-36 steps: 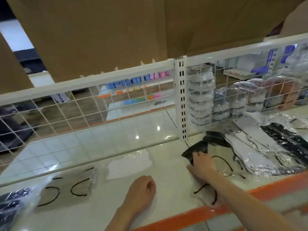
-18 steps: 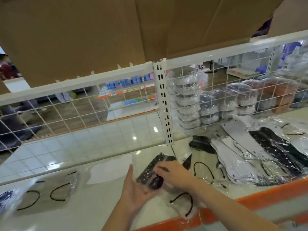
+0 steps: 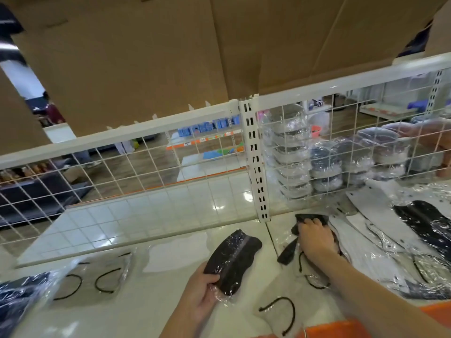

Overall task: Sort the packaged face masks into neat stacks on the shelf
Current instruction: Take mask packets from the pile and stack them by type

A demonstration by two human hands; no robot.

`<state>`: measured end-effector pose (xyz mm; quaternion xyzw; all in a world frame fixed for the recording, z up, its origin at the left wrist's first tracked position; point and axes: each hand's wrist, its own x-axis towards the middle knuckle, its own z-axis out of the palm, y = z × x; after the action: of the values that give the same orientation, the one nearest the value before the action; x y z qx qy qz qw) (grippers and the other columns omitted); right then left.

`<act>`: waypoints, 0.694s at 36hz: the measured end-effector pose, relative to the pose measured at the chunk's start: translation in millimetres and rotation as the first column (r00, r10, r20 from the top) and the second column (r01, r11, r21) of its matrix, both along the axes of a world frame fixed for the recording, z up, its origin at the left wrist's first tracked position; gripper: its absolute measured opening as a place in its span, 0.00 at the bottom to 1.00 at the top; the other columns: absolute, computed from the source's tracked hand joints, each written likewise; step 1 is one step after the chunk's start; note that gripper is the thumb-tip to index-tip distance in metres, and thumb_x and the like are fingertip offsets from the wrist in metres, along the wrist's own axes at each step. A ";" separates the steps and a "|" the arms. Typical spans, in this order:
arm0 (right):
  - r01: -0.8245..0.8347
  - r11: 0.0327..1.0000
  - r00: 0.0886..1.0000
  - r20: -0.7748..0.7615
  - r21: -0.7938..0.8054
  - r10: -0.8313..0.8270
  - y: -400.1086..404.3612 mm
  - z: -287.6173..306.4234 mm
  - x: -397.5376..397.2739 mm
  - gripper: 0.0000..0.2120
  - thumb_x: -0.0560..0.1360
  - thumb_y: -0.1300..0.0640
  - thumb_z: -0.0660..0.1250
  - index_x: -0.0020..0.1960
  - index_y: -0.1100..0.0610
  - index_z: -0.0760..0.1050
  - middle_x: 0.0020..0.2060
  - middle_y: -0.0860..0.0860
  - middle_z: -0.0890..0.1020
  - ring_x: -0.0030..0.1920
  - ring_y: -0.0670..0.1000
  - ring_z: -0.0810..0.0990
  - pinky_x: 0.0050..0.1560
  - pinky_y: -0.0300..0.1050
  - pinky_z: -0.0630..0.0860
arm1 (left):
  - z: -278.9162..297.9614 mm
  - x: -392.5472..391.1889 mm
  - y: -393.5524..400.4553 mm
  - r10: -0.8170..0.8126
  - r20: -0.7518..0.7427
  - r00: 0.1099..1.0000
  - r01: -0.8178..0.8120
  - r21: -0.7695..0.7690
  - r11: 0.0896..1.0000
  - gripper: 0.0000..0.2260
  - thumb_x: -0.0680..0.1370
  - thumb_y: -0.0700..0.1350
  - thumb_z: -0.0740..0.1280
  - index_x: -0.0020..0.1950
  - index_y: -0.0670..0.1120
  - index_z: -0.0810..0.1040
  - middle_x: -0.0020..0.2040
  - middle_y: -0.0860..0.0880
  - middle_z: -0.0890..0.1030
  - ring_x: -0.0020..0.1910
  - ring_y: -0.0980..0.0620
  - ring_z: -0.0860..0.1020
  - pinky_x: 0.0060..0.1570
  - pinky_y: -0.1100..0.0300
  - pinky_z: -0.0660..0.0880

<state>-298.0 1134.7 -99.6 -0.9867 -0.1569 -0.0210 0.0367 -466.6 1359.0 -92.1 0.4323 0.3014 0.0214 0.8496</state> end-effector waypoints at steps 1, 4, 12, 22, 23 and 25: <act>-0.020 1.000 1.000 0.010 0.010 0.019 2.1 1.7 -0.7 0.16 0.78 0.57 0.59 0.65 0.54 0.70 0.63 0.51 0.73 0.66 0.53 0.67 0.65 0.47 0.66 | 0.0 0.2 0.2 0.002 -0.004 1.000 -0.002 0.000 1.000 0.18 0.72 0.22 0.51 0.53 0.36 0.74 0.44 0.34 0.81 0.43 0.38 0.78 0.43 0.44 0.78; -0.056 0.988 0.997 0.054 0.142 0.049 13.7 9.2 -9.2 0.13 0.78 0.57 0.60 0.62 0.54 0.73 0.60 0.50 0.75 0.63 0.51 0.69 0.61 0.44 0.69 | -1.3 1.1 -0.9 0.019 0.002 1.000 -0.019 -0.021 1.000 0.16 0.74 0.25 0.52 0.53 0.37 0.74 0.40 0.35 0.82 0.41 0.39 0.78 0.36 0.46 0.79; -0.339 0.678 0.889 -0.014 0.652 0.458 49.0 26.4 -74.9 0.08 0.78 0.55 0.61 0.48 0.44 0.76 0.46 0.40 0.78 0.46 0.40 0.78 0.51 0.38 0.76 | -6.9 3.5 -3.0 0.051 -0.067 0.996 -0.063 -0.186 0.981 0.20 0.82 0.52 0.54 0.57 0.36 0.73 0.54 0.32 0.79 0.47 0.36 0.79 0.42 0.42 0.77; 0.007 0.511 0.853 -0.271 0.860 0.445 40.6 9.3 -91.9 0.14 0.77 0.57 0.64 0.60 0.45 0.70 0.64 0.43 0.64 0.50 0.42 0.76 0.51 0.36 0.74 | 2.3 -6.6 -11.8 0.047 0.024 0.999 -0.048 0.026 0.999 0.14 0.75 0.26 0.56 0.57 0.33 0.73 0.44 0.34 0.81 0.43 0.39 0.79 0.35 0.51 0.81; 0.122 0.471 0.862 -0.329 0.874 0.386 40.2 9.2 -92.8 0.17 0.77 0.54 0.65 0.64 0.47 0.66 0.63 0.44 0.63 0.49 0.43 0.75 0.51 0.38 0.74 | 4.3 -8.0 -13.3 0.048 0.053 0.997 -0.050 0.036 0.998 0.14 0.75 0.26 0.56 0.58 0.33 0.73 0.45 0.34 0.81 0.44 0.39 0.79 0.37 0.50 0.81; 0.350 0.369 0.770 -0.489 0.861 0.410 39.3 9.5 -94.2 0.25 0.75 0.47 0.67 0.68 0.50 0.63 0.63 0.47 0.66 0.54 0.47 0.75 0.55 0.44 0.75 | 8.7 -9.1 -16.9 0.014 0.104 0.995 -0.019 0.051 0.999 0.16 0.74 0.27 0.58 0.61 0.32 0.72 0.53 0.31 0.79 0.48 0.38 0.79 0.44 0.48 0.80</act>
<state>-392.2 1174.0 -90.1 -0.7285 -0.1139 0.2306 0.6349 -475.7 1342.1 -83.3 0.4499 0.2600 0.0585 0.8524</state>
